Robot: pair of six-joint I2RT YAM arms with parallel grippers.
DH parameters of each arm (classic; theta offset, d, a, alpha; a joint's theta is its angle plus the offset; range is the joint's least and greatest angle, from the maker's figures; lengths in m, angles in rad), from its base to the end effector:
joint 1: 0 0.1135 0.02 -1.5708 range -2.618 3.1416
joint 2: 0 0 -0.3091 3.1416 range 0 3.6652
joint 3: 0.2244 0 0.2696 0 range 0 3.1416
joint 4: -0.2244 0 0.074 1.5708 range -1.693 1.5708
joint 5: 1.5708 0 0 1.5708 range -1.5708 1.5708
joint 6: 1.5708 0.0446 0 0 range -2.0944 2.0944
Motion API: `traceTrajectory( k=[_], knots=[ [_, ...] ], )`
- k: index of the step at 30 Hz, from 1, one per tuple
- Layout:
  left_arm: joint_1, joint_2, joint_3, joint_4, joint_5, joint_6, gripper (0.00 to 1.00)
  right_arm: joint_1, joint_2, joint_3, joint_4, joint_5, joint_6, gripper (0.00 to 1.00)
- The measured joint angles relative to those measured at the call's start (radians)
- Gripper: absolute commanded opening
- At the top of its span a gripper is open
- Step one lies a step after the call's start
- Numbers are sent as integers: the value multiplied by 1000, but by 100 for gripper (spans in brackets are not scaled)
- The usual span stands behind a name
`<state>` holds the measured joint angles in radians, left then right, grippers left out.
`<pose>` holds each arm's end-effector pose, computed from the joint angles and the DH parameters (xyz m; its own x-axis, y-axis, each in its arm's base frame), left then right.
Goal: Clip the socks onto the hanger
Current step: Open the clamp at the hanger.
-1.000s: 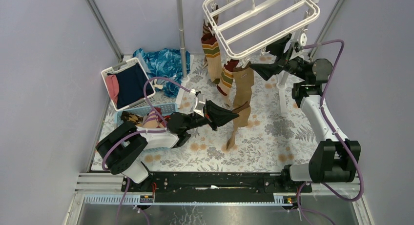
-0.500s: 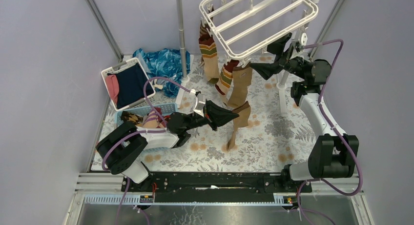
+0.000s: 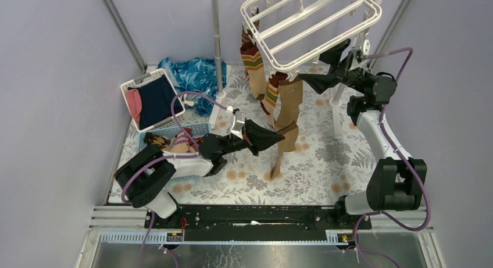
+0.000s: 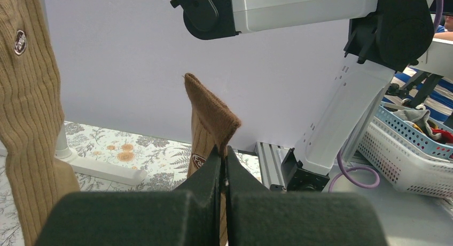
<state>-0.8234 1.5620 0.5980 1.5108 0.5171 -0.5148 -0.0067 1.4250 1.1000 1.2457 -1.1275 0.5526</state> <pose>0.1964 -0.2444 0.2995 -0.1476 -0.4704 -0.8700 0.9788 0.0569 -0.1968 0.3000 0.0383 0.4664 0.3921 0.2225 -0.8926 -0.8808 0.3710 -0.2943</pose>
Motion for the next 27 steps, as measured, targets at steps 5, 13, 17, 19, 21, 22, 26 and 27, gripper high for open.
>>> traceTrajectory(
  k=[5, 13, 17, 19, 21, 22, 26, 27],
  knots=[
    [0, 0, 0, 0, 0, 0, 0, -22, 0, 0, 22, 1, 21, 85],
    [0, 0, 0, 0, 1, -4, 0, -24, 0, 0, 24, 1, 31, 75],
    [0, 0, 0, 0, 1, -5, 0, -26, 0, 0, 23, 1, 30, 70],
    [0, 0, 0, 0, 1, -5, 0, -27, 0, 0, 23, 1, 29, 67],
    [0, 0, 0, 0, 2, -5, 0, -27, 0, 0, 23, 1, 29, 64],
    [0, 0, 0, 0, 2, -5, 0, -27, 0, 0, 23, 1, 29, 62],
    [0, 0, 0, 0, 3, -5, 0, -27, 0, 0, 21, 1, 29, 52],
    [0, 0, 0, 0, 3, -5, 0, -27, 0, 0, 21, 1, 29, 49]
  ],
)
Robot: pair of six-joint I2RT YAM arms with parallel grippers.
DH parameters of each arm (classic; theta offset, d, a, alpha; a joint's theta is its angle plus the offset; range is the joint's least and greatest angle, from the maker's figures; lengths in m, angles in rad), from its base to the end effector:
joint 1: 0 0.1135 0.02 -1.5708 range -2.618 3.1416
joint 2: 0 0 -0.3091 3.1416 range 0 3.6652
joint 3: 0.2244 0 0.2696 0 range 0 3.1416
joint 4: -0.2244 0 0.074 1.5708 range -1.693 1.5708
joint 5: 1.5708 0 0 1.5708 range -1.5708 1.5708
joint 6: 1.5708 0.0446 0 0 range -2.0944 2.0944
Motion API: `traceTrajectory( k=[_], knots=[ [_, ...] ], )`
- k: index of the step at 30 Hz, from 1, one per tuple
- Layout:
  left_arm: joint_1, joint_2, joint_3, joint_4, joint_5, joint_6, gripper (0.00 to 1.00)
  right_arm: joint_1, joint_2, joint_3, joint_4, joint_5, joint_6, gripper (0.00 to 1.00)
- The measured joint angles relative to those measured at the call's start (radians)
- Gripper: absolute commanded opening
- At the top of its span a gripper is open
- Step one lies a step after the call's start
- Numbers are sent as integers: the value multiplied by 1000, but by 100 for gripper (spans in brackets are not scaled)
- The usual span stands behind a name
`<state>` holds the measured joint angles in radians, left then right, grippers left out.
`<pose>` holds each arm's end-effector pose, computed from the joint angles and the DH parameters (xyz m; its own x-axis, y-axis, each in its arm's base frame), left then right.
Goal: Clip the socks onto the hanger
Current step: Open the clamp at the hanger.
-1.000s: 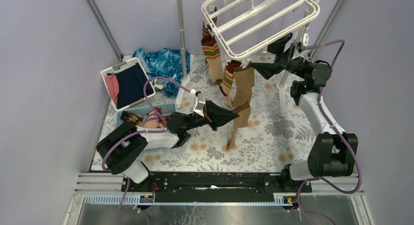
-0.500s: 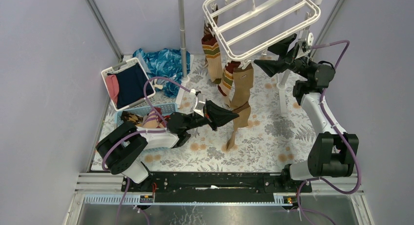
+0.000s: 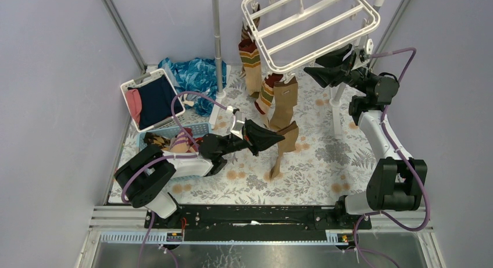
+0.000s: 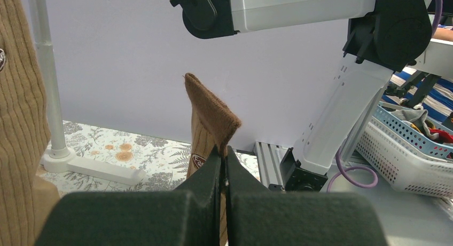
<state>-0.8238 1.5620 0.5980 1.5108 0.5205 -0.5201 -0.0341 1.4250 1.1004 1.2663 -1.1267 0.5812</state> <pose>0.1962 -0.2445 0.2995 -0.1532 -0.4691 -0.8697 0.9784 0.0514 -0.2001 0.2994 0.0301 0.4677 0.3919 0.2227 -0.8927 -0.8753 0.3892 -0.2872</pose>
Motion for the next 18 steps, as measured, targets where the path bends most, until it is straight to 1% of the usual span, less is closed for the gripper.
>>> traceTrajectory(
  k=[6, 9, 15, 18],
  knots=[
    [0, 0, 0, 0, 0, 0, 0, 0, 0, 0, -4, 0, 0, 33],
    [0, 0, 0, 0, 0, 0, 0, -1, 0, 0, -8, 0, -1, 28],
    [0, 0, 0, 0, 0, 0, 0, -1, 0, 0, -21, 0, -1, 21],
    [0, 0, 3, 0, 0, 0, 0, -1, 0, 0, -29, 0, 1, 19]
  ],
)
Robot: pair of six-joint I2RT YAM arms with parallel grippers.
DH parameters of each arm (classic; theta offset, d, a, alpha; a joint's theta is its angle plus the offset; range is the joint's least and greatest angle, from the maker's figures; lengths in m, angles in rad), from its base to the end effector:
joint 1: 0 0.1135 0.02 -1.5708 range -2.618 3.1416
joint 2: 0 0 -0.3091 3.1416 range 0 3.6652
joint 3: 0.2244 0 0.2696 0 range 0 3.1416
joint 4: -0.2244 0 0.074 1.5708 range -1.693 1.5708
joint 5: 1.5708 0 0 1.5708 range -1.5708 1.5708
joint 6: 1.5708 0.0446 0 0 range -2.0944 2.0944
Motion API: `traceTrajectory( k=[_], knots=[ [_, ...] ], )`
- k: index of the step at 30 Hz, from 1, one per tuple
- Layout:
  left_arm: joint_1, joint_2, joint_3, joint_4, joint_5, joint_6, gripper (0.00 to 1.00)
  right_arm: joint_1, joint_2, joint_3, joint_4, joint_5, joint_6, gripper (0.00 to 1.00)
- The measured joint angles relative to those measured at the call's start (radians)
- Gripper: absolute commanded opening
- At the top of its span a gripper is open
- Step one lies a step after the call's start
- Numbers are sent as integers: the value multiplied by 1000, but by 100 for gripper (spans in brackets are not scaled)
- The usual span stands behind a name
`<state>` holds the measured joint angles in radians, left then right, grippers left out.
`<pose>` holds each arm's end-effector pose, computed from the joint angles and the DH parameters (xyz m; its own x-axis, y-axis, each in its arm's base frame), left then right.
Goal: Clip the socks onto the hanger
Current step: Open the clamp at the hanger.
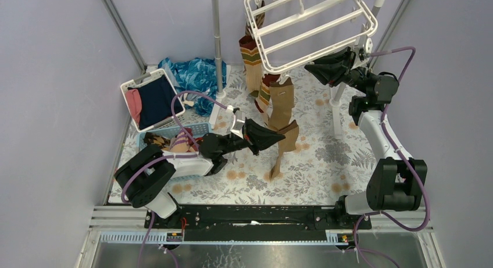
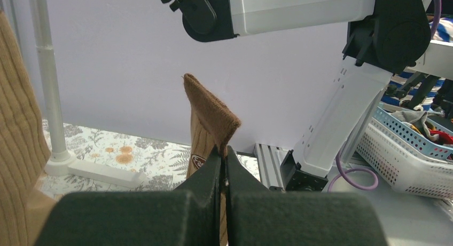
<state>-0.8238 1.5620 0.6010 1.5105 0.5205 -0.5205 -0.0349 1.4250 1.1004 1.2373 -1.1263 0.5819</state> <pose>0.1965 -0.2448 0.3003 -0.1520 -0.4708 -0.8690 0.9787 0.0509 -0.1988 0.3016 0.0298 0.4661 0.3655 0.2237 -0.9035 -0.8831 0.3903 -0.2606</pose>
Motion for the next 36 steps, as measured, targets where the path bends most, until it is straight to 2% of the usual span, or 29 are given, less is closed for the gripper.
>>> traceTrajectory(
  k=[7, 15, 24, 29, 36],
  knots=[
    [0, 0, 117, -77, -21, 11, 0, 0, -13, 2, -55, 0, 10, 16],
    [0, 12, 275, -325, -148, 48, 0, 0, -48, 12, -165, 5, 15, 14],
    [-23, 62, 421, -573, -281, 158, 0, 2, -68, 14, -262, 16, 6, 14],
    [-27, 87, 465, -601, -268, 208, 0, 2, -70, 15, -292, 19, -4, 14],
    [45, 95, 490, -644, -176, 180, 0, 3, -77, 15, -313, 17, -9, 14]
  ],
)
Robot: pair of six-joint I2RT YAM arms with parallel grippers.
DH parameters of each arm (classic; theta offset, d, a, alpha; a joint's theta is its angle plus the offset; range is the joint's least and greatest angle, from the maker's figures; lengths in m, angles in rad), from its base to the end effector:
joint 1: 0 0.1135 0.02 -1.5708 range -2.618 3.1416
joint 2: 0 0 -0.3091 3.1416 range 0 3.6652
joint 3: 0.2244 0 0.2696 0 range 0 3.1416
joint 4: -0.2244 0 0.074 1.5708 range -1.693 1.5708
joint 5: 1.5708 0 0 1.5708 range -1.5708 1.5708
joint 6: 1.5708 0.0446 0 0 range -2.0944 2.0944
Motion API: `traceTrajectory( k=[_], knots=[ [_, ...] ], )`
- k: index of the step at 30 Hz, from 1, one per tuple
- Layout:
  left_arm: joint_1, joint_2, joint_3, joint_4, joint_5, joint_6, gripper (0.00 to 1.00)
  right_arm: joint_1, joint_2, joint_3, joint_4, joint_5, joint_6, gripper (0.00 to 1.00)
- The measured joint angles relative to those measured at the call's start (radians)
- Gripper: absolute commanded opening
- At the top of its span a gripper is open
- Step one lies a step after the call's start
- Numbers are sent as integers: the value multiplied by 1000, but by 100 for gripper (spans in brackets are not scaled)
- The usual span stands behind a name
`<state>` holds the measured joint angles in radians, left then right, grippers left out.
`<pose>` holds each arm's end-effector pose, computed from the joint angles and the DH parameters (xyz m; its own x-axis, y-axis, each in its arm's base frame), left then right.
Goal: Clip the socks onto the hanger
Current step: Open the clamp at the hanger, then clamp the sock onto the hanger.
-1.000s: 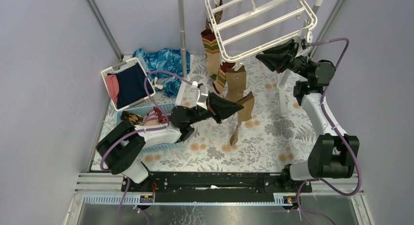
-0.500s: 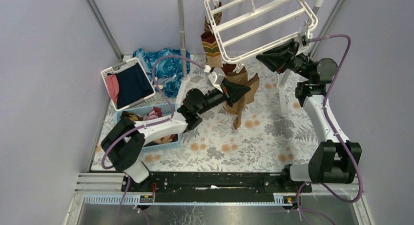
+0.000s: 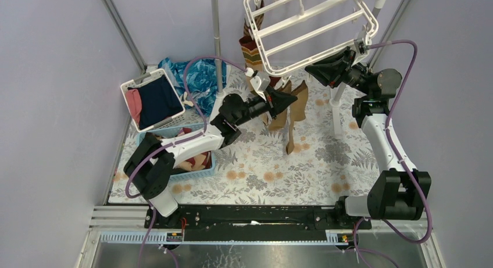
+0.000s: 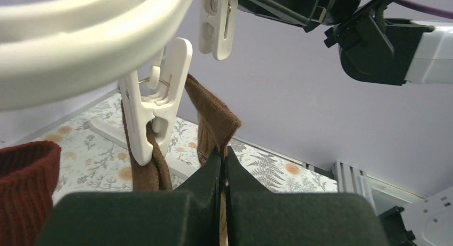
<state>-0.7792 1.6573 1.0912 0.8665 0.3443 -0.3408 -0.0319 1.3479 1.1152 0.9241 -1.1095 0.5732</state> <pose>0.2822 -0.2999 0.3654 -0.0993 -0.3441 -0.9337 0.9100 0.3482 -0.2251 0.2947 0.0306 0.4726 0.1692 0.2361 -0.9569 -0.9130 0.4033 -0.0619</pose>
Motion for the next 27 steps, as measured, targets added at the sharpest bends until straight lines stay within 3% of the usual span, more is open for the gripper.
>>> traceTrajectory(
  k=[12, 27],
  knots=[
    [58, 29, 50, 8, 216, -146, 0, 0, -7, 0, 12, -10, 26, 14],
    [80, 116, 144, 39, 261, -320, 0, 0, -11, 0, 29, -11, 61, 14]
  ],
)
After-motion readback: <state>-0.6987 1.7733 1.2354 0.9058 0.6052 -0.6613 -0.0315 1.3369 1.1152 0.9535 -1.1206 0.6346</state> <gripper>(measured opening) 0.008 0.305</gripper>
